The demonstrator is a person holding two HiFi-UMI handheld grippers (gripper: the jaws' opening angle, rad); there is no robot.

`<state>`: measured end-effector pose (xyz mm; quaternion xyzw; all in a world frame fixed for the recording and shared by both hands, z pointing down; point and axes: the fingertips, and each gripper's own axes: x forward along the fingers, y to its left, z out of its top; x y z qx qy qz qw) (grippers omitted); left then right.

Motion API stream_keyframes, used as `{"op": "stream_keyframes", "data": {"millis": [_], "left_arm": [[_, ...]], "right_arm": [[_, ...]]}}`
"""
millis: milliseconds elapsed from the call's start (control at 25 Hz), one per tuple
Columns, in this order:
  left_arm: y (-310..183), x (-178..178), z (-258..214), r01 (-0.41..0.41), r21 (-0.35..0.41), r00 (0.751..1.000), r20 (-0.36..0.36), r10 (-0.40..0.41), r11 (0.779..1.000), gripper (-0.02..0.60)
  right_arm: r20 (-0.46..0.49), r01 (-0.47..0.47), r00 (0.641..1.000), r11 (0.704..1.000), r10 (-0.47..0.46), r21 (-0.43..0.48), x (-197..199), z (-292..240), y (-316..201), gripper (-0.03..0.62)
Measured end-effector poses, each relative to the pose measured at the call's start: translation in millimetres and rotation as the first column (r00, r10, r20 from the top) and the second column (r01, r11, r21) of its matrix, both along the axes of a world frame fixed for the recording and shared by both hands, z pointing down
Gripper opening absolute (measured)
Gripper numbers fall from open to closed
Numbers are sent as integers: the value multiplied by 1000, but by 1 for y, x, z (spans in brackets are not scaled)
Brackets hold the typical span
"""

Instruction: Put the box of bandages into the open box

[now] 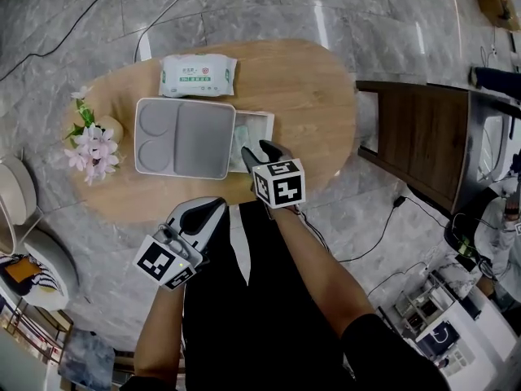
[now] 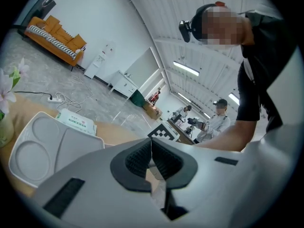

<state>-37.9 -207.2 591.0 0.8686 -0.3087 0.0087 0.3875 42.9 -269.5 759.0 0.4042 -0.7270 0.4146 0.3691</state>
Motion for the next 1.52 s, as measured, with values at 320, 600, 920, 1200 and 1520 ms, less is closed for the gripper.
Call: {"op": "stream_keyframes", "data": {"millis": [320,600,920,1200,1520], "left_arm": [[-28,-18,-84,-13,121,1000,-1,13,993,17],[-44,-28,-213,-63,293,998,-9,68,954,16],[-29,-36,-337,-130,489,991,33,130,863,15],[21,-30,-391,-126,579,991,44,124,805,17],[111,-4,-433,-58,670,998,37,46,740,17]], "right_arm": [[183,-7,982,949,-54,315,-14,-172,-32,11],[387,31,864,802,-321,597,-54,-374,-19,9],[497,-133,670,570,-552,811,-52,-569,22,11],[399,-21,538,461,-743,887,-38,-617,110,9],[301,73,532,397,-791,915,5,-624,207,11]]}}
